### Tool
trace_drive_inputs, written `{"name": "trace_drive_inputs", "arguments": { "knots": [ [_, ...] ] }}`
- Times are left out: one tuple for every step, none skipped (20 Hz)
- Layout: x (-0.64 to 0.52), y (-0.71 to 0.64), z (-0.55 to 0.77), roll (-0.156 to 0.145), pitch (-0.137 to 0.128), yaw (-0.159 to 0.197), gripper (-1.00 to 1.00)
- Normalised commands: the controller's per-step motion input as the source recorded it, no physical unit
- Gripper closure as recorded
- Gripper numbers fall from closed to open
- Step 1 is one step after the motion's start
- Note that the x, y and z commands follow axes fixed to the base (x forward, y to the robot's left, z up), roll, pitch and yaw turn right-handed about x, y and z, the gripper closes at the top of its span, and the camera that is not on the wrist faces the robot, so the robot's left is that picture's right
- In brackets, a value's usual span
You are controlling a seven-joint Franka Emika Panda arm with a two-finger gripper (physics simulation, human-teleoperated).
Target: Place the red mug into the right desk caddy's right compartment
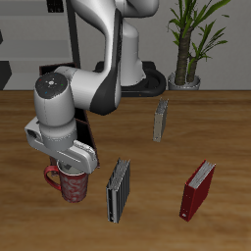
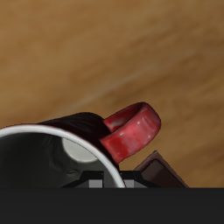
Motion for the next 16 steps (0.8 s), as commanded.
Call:
{"name": "trace_drive_inputs", "arguments": {
  "knots": [
    [0.13,-0.07,0.23,-0.006,0.003,-0.001,1.0],
    [0.0,-0.03,0.48,-0.028,-0.078,0.038,1.0],
    [0.03,0.13,0.56,0.039,-0.127,0.154,1.0],
    [-0.1,-0.04,0.55,-0.028,-0.054,0.061,1.0],
    [-0.14,0.07,0.72,0.022,-0.075,0.042,1.0],
    [-0.12,0.12,0.8,0.027,-0.124,0.122,1.0],
    [-0.19,0.07,0.84,-0.003,-0.103,0.026,1.0],
    [-0.17,0.02,0.64,0.013,-0.085,0.048,1.0],
    [-0.27,0.01,0.85,0.008,-0.101,0.081,1.0],
    [-0.26,0.05,0.81,-0.017,-0.092,0.032,1.0],
    [-0.2,0.02,0.56,0.044,-0.058,0.032,1.0],
    [-0.28,0.13,0.75,0.001,-0.119,0.209,1.0],
    [-0.32,0.09,0.86,0.002,-0.072,0.12,1.0],
    [-0.33,0.11,0.72,0.043,-0.058,0.124,1.0],
    [-0.36,-0.03,0.7,-0.045,-0.082,0.118,1.0],
    [-0.34,0.08,0.63,0.052,-0.003,0.105,1.0]
  ]
}}
